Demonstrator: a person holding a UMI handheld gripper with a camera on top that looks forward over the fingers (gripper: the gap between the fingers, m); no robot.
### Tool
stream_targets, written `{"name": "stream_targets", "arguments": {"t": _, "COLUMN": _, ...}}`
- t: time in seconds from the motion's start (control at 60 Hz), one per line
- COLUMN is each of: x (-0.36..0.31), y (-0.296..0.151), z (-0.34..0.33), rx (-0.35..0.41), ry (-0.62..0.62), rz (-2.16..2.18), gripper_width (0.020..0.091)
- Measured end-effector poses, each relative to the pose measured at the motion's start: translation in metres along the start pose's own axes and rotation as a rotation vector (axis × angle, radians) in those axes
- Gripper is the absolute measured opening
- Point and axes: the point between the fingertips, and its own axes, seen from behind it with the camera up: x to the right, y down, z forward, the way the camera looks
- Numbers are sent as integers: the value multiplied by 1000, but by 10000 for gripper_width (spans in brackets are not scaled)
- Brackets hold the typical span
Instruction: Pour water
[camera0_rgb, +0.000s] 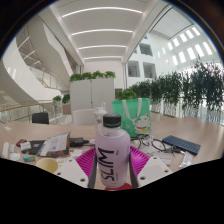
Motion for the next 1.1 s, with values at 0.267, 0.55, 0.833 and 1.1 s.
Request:
{"name": "stream_targets", "arguments": {"t": 0.267, "x": 3, "y": 62, "z": -1, "rx": -80, "ry": 29, "rz": -31, "gripper_width": 495}}
{"name": "stream_targets", "arguments": {"t": 0.55, "x": 12, "y": 79, "z": -21, "rx": -205, "ry": 90, "rz": 37, "gripper_width": 857}}
{"name": "stream_targets", "arguments": {"t": 0.833, "x": -21, "y": 22, "z": -138, "rx": -199, "ry": 159, "rz": 91, "gripper_width": 833}}
{"name": "stream_targets", "arguments": {"t": 1.1, "x": -95, "y": -66, "z": -268, "rx": -182, "ry": 196, "rz": 47, "gripper_width": 830}}
